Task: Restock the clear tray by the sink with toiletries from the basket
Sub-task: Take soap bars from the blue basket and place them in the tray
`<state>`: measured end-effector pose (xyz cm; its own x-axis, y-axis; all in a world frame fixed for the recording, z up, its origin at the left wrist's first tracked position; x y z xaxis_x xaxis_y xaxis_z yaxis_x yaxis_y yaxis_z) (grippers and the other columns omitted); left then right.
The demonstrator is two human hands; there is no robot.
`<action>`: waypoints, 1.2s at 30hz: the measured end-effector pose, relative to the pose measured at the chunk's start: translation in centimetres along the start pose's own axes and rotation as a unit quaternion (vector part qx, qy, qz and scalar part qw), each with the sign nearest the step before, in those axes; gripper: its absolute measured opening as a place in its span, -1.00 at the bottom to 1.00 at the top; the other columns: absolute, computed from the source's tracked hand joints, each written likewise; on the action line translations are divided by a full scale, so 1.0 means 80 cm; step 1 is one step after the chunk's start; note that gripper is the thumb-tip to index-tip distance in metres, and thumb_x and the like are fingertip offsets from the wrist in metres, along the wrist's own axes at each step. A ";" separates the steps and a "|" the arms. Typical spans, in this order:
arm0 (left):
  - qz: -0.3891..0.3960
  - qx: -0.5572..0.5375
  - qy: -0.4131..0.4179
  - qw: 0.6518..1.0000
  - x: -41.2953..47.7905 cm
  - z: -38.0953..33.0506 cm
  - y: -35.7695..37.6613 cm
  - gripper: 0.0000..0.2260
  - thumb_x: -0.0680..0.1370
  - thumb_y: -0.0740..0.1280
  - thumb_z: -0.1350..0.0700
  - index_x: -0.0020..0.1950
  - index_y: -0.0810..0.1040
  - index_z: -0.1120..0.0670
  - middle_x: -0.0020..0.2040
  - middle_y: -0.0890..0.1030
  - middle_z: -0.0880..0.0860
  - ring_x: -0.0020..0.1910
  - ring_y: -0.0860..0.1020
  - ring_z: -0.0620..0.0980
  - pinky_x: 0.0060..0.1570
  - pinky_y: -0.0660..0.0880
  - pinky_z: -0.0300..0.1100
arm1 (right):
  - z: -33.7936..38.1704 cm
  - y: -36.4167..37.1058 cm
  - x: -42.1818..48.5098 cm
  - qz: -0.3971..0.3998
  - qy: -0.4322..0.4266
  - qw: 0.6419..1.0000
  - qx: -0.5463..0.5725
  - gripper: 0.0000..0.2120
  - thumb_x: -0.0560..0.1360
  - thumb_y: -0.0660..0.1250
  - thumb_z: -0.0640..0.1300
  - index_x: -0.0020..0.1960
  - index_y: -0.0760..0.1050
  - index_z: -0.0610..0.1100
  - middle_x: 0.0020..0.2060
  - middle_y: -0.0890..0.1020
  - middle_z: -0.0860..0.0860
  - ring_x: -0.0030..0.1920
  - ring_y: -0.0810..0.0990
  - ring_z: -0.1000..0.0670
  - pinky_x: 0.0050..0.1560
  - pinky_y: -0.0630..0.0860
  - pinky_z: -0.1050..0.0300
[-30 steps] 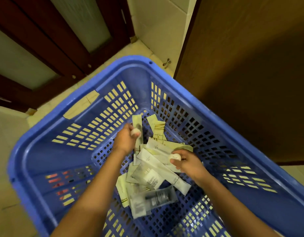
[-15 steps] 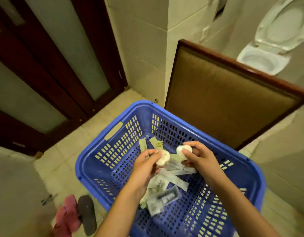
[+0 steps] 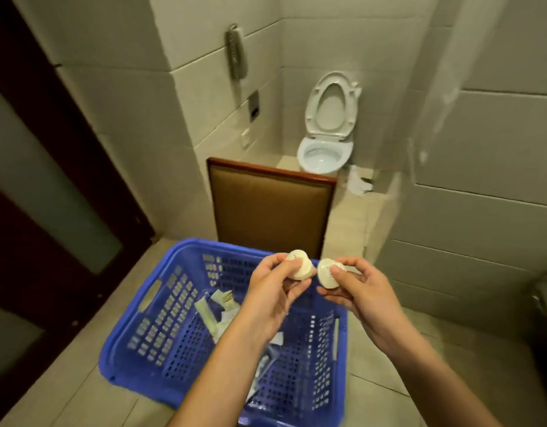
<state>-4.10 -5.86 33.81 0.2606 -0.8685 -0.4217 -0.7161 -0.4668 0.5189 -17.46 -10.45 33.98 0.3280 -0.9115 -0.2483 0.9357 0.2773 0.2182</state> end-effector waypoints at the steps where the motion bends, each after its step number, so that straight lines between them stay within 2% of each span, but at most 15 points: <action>1: 0.018 0.009 -0.003 1.000 -0.002 0.008 0.023 -0.93 0.54 0.26 0.32 -0.06 0.46 0.16 -0.22 0.64 0.11 -0.32 0.66 -0.04 -0.34 0.58 -0.29 | 0.009 -0.019 -0.009 -0.017 -0.007 1.000 0.010 -0.95 0.51 0.29 -0.24 -0.05 0.49 -0.13 -0.26 0.71 -0.07 -0.31 0.69 -0.05 -0.27 0.62 0.22; 6: 0.120 0.062 -0.051 0.990 -0.023 0.087 0.161 -0.91 0.54 0.24 0.34 0.00 0.45 0.19 -0.13 0.59 0.15 -0.19 0.62 0.03 -0.29 0.60 -0.29 | 0.048 -0.163 -0.083 -0.141 -0.045 0.987 0.067 -0.89 0.54 0.23 -0.31 -0.03 0.49 -0.15 -0.22 0.69 -0.12 -0.30 0.70 -0.06 -0.27 0.62 0.21; 10: 0.234 0.107 -0.110 0.960 -0.078 0.193 0.280 -0.86 0.53 0.25 0.36 -0.02 0.51 0.16 -0.14 0.61 0.11 -0.23 0.62 -0.05 -0.22 0.61 -0.27 | 0.065 -0.297 -0.181 -0.242 -0.078 0.961 0.110 -0.85 0.54 0.20 -0.35 -0.02 0.49 -0.16 -0.13 0.68 -0.16 -0.26 0.70 -0.07 -0.21 0.63 0.17; 12: 0.271 0.125 -0.136 0.945 -0.113 0.247 0.328 -0.86 0.52 0.26 0.36 -0.01 0.52 0.15 -0.12 0.61 0.10 -0.18 0.62 -0.03 -0.19 0.60 -0.27 | 0.066 -0.360 -0.236 -0.291 -0.093 0.944 0.127 -0.84 0.53 0.19 -0.37 -0.04 0.48 -0.17 -0.18 0.70 -0.12 -0.30 0.70 -0.06 -0.22 0.62 0.16; 15: 0.307 0.166 -0.177 0.920 -0.173 0.335 0.392 -0.85 0.52 0.29 0.33 -0.04 0.55 0.10 -0.14 0.63 0.06 -0.22 0.61 -0.10 -0.27 0.57 -0.35 | 0.061 -0.454 -0.332 -0.367 -0.111 0.911 0.151 -0.85 0.52 0.20 -0.38 -0.05 0.47 -0.18 -0.29 0.71 -0.07 -0.37 0.69 -0.06 -0.29 0.62 0.17; 20: 0.328 0.220 -0.236 0.888 -0.269 0.472 0.472 -0.89 0.48 0.36 0.29 -0.08 0.57 0.10 -0.22 0.63 0.04 -0.35 0.54 -0.15 -0.42 0.44 -0.40 | 0.044 -0.583 -0.493 -0.476 -0.116 0.860 0.142 -0.88 0.51 0.24 -0.35 -0.01 0.49 -0.19 -0.24 0.70 -0.14 -0.31 0.69 -0.08 -0.29 0.63 0.18; 23: 0.342 0.215 -0.299 0.865 -0.327 0.544 0.511 -0.93 0.48 0.36 0.30 -0.10 0.54 0.15 -0.34 0.63 0.05 -0.45 0.52 -0.16 -0.48 0.49 -0.39 | 0.030 -0.639 -0.579 -0.531 -0.111 0.830 0.132 -0.86 0.53 0.23 -0.35 0.01 0.50 -0.19 -0.14 0.67 -0.21 -0.17 0.67 -0.19 -0.10 0.61 0.07; 26: 0.361 0.225 -0.342 0.838 -0.385 0.604 0.543 -0.92 0.47 0.36 0.33 -0.15 0.51 0.18 -0.42 0.63 0.05 -0.52 0.55 -0.16 -0.48 0.52 -0.36 | 0.012 -0.679 -0.661 -0.580 -0.107 0.795 0.142 -0.86 0.53 0.23 -0.33 0.03 0.50 -0.18 -0.14 0.67 -0.22 -0.16 0.68 -0.18 -0.02 0.58 0.03; 31: 0.429 0.285 -0.384 0.767 -0.473 0.696 0.587 -0.91 0.48 0.37 0.29 -0.07 0.49 0.18 -0.22 0.64 0.11 -0.26 0.57 -0.04 -0.37 0.58 -0.33 | -0.024 -0.721 -0.781 -0.664 -0.112 0.717 0.178 -0.86 0.52 0.24 -0.32 0.03 0.51 -0.18 -0.22 0.68 -0.18 -0.22 0.68 -0.13 -0.07 0.59 0.06; 36: 0.482 0.344 -0.396 0.702 -0.528 0.783 0.634 -0.91 0.49 0.36 0.28 -0.07 0.47 0.17 -0.10 0.62 0.14 -0.16 0.58 -0.02 -0.29 0.58 -0.33 | -0.058 -0.759 -0.864 -0.728 -0.126 0.635 0.226 -0.88 0.52 0.25 -0.32 0.01 0.49 -0.16 -0.21 0.65 -0.19 -0.26 0.66 -0.10 -0.11 0.57 0.10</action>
<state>-91.99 17.64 31.32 -0.8067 -0.2332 -0.5431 -0.5261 0.7020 0.4800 -96.32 37.13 33.54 -0.9264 -0.1383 -0.3501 0.0728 -0.9783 0.1939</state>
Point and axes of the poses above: each hand's wrist, its own x-axis towards the middle knuckle, its own y-axis out of the palm, z = x × y, the point moved 9 cm from there along x, towards the middle knuckle
